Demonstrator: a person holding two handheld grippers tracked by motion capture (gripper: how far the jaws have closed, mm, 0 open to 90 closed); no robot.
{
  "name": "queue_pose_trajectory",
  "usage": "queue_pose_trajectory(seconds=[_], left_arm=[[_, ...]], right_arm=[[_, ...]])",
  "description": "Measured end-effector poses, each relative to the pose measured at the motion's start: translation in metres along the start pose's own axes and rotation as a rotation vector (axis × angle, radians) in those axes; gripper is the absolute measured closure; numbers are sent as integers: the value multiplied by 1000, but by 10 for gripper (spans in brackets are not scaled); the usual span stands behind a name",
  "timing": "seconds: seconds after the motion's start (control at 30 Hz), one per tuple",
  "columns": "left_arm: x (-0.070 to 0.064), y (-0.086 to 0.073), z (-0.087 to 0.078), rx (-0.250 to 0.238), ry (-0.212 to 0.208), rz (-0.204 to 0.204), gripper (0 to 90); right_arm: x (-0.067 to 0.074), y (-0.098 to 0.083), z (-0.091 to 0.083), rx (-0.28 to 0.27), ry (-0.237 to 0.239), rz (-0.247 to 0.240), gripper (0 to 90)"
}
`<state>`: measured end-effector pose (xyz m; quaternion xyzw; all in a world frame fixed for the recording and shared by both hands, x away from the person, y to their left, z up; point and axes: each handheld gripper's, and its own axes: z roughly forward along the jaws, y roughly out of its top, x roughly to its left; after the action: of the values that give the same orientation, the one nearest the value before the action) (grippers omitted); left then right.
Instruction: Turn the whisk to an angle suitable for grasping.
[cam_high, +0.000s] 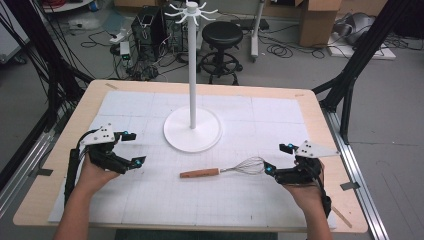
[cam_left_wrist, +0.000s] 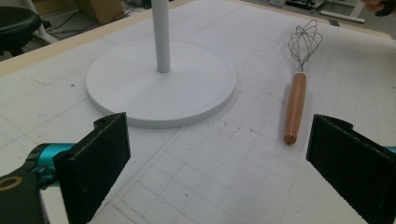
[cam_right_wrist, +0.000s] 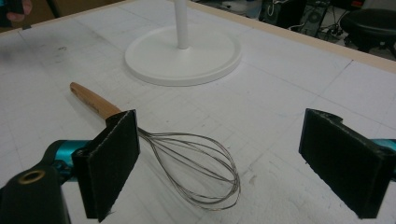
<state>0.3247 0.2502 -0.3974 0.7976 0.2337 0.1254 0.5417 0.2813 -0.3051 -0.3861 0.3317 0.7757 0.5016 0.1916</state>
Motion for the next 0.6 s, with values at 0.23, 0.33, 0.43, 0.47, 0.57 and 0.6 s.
queue_pose_trajectory(seconds=[0.23, 0.33, 0.43, 0.47, 0.57, 0.6], left_arm=[[0, 0, -1, -3, 0, 2, 69], [1, 1, -3, -7, 8, 3, 69], [1, 1, -5, -14, 10, 2, 69], [2, 2, -6, -16, 11, 4, 69], [2, 3, -10, -25, 18, 4, 69], [3, 3, -11, -27, 19, 5, 69]], right_arm=[[2, 2, 0, 2, 1, -5, 110], [2, 2, 0, 1, 5, -8, 110], [4, 4, 2, 8, 17, -22, 125], [6, 4, 3, 9, 25, -25, 141], [8, 6, 5, 9, 37, -36, 144], [9, 7, 5, 9, 42, -41, 144]])
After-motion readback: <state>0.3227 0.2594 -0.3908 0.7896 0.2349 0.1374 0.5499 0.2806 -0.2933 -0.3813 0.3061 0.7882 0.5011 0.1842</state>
